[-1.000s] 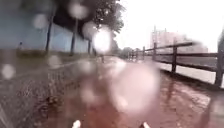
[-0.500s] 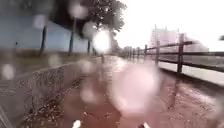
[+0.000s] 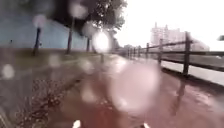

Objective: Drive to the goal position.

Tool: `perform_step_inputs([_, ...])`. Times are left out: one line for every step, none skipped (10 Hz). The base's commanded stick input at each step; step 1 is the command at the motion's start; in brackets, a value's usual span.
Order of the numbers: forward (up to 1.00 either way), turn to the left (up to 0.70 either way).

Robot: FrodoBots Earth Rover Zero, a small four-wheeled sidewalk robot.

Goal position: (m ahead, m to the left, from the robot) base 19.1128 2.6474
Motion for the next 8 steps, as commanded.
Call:
perform_step_inputs([0.70,0.00])
perform_step_inputs([0.70,0.00])
perform_step_inputs([0.70,0.00])
perform_step_inputs([0.70,0.00])
perform_step_inputs([0.70,0.00])
perform_step_inputs([0.70,0.00])
perform_step_inputs([0.70,0.00])
perform_step_inputs([0.70,0.00])
